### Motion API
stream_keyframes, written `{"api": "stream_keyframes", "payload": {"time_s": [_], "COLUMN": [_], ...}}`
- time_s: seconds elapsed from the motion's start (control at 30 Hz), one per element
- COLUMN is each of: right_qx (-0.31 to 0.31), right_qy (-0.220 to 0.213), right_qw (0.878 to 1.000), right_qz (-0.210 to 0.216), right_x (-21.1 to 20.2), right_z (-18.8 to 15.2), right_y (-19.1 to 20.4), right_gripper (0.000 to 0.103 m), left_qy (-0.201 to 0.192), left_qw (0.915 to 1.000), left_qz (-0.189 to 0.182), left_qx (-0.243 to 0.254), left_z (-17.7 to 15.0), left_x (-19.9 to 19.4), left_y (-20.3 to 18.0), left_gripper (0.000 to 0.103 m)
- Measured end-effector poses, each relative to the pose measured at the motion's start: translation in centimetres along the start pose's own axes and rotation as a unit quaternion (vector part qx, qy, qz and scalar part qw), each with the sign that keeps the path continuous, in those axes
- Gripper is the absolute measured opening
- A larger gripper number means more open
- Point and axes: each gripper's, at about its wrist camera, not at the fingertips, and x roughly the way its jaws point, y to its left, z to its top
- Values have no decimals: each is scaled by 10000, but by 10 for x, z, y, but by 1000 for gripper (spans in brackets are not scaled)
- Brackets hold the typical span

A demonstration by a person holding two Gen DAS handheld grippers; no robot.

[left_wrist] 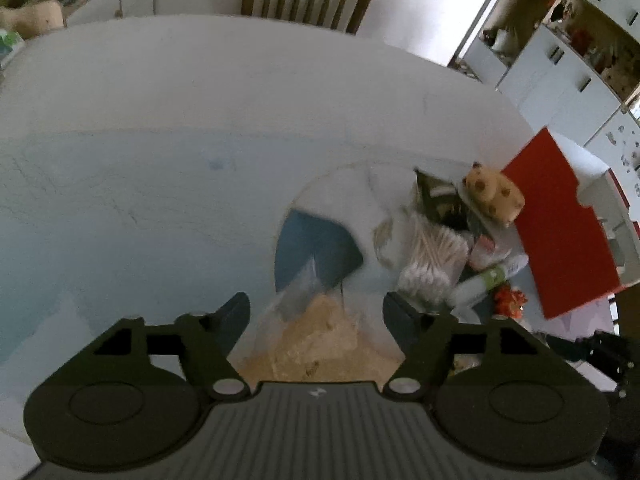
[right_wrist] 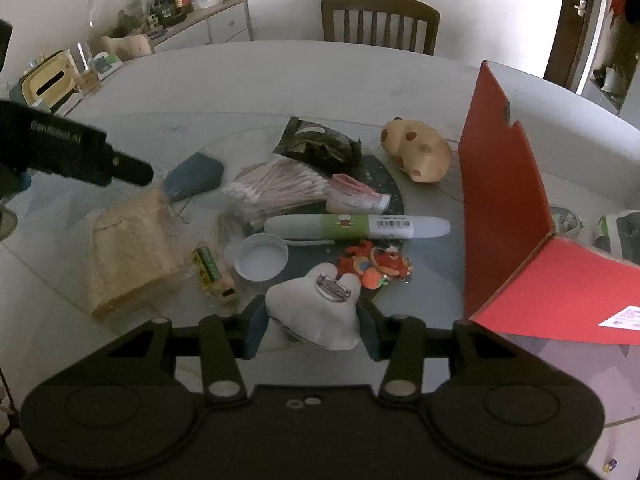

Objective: Organize objects
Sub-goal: 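Lift the bread bag with the left tool and carry it over the red box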

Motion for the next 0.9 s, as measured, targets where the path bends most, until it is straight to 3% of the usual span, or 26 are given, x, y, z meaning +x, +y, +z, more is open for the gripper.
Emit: {"api": "stream_keyframes", "payload": {"time_s": [0.1, 0.17, 0.2, 0.33, 0.67, 0.9], "right_qx": [-33, -66, -97, -180, -458, -587], "right_qy": [-36, -56, -69, -67, -38, -4], "right_qw": [10000, 9999, 9999, 9997, 9983, 9974], "right_qz": [33, 65, 65, 141, 364, 419], "right_x": [-3, -4, -5, -6, -7, -9], "right_z": [0, 0, 0, -2, -4, -7], "right_y": [1, 1, 0, -2, -11, -19], "right_gripper": [47, 47, 48, 47, 48, 47], "left_qy": [-18, 54, 108, 335, 809, 851], "left_qw": [9999, 9996, 9993, 9957, 9754, 9720], "left_qz": [95, 119, 114, 233, 939, 1284], "left_qx": [-91, -231, -344, -833, -1821, -1774], "left_z": [5, 3, 1, -8, -22, -27], "left_x": [-7, -10, -10, -2, 29, 43], "left_y": [-1, -2, -2, -1, -7, -21], "left_gripper": [93, 95, 103, 103, 103, 103]}}
